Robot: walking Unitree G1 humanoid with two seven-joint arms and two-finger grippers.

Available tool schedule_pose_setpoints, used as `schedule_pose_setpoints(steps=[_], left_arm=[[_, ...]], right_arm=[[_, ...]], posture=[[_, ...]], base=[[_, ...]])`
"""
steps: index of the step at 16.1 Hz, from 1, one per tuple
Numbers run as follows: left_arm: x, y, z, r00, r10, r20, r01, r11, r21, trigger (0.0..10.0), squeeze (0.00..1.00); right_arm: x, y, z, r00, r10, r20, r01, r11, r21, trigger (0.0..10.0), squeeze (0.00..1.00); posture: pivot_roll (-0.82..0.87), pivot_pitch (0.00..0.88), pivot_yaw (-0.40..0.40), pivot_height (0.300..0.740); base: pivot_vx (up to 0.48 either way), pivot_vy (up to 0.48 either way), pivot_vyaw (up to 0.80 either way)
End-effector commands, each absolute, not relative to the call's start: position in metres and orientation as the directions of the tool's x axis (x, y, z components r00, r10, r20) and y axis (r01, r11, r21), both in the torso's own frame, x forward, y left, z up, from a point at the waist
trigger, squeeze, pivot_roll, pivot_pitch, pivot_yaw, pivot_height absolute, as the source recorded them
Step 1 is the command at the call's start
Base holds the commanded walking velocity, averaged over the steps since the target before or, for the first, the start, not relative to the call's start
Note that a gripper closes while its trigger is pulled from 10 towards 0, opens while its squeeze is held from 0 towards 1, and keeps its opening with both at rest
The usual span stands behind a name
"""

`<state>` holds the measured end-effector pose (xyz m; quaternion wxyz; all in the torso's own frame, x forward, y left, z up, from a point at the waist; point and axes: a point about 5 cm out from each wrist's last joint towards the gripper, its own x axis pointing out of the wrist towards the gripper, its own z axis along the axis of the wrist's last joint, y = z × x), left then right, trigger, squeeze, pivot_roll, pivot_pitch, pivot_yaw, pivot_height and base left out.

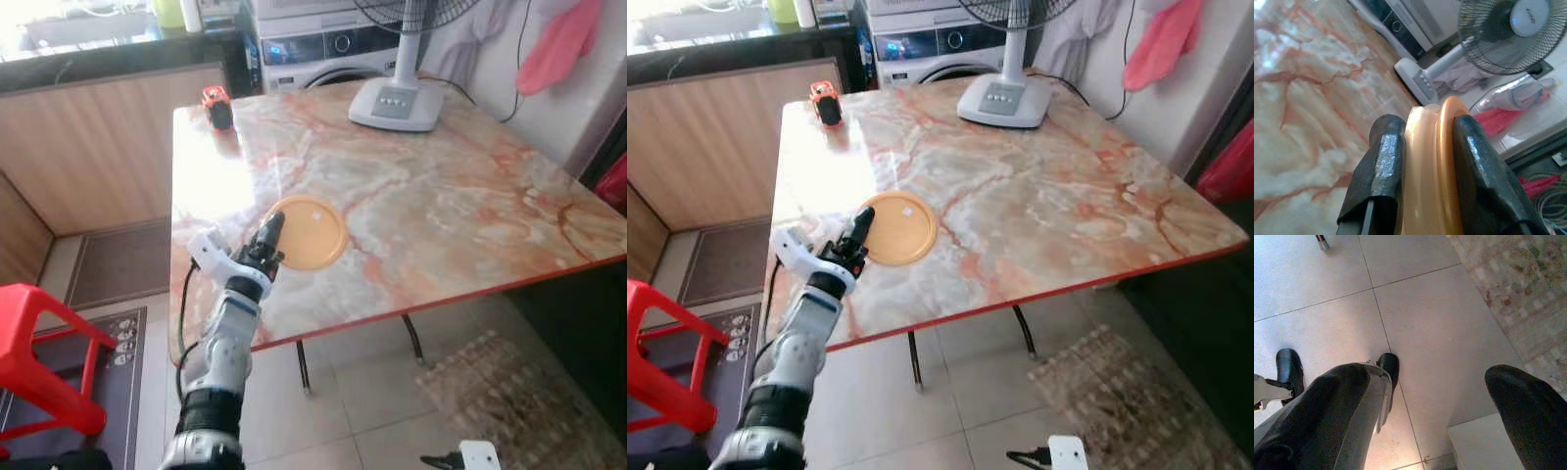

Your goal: Restocking fridge

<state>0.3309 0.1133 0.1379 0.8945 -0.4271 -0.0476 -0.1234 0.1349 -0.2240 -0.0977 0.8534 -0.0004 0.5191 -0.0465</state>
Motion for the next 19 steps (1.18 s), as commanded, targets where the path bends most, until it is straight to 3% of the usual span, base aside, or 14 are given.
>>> schedule_pose_setpoints(steps=[1,8,11,15,19], left_arm=[[0.326,0.118,0.148,0.958,-0.183,0.219,0.285,0.634,-0.718,10.0,0.00],[0.299,0.184,0.183,0.967,0.057,0.249,0.113,0.778,-0.618,10.0,0.00],[0.297,0.187,0.165,0.984,-0.065,0.167,0.122,0.926,-0.358,10.0,0.00],[0.295,0.173,0.167,0.960,-0.228,0.164,0.251,0.958,-0.141,10.0,0.00],[0.295,0.157,0.189,0.917,-0.306,0.257,0.344,0.931,-0.119,10.0,0.00]], right_arm=[[0.131,-0.224,-0.099,0.453,-0.079,-0.888,0.099,0.994,-0.038,10.0,0.00],[0.131,-0.222,-0.099,0.457,-0.072,-0.887,0.104,0.994,-0.027,10.0,0.00],[0.132,-0.222,-0.099,0.456,-0.071,-0.887,0.094,0.995,-0.031,10.0,0.00],[0.131,-0.223,-0.099,0.456,-0.073,-0.887,0.087,0.996,-0.038,10.0,0.00],[0.131,-0.223,-0.099,0.459,-0.075,-0.885,0.086,0.996,-0.039,10.0,0.00]], posture=[[-0.05,0.000,0.043,0.740],[-0.02,0.000,0.055,0.740],[-0.01,0.000,0.058,0.740],[-0.02,0.000,0.060,0.740],[-0.02,0.000,0.060,0.740]], base=[[0.000,0.000,0.00],[0.000,0.000,0.00],[0.000,0.000,0.00],[0.000,0.000,0.00],[0.000,0.000,0.00]])
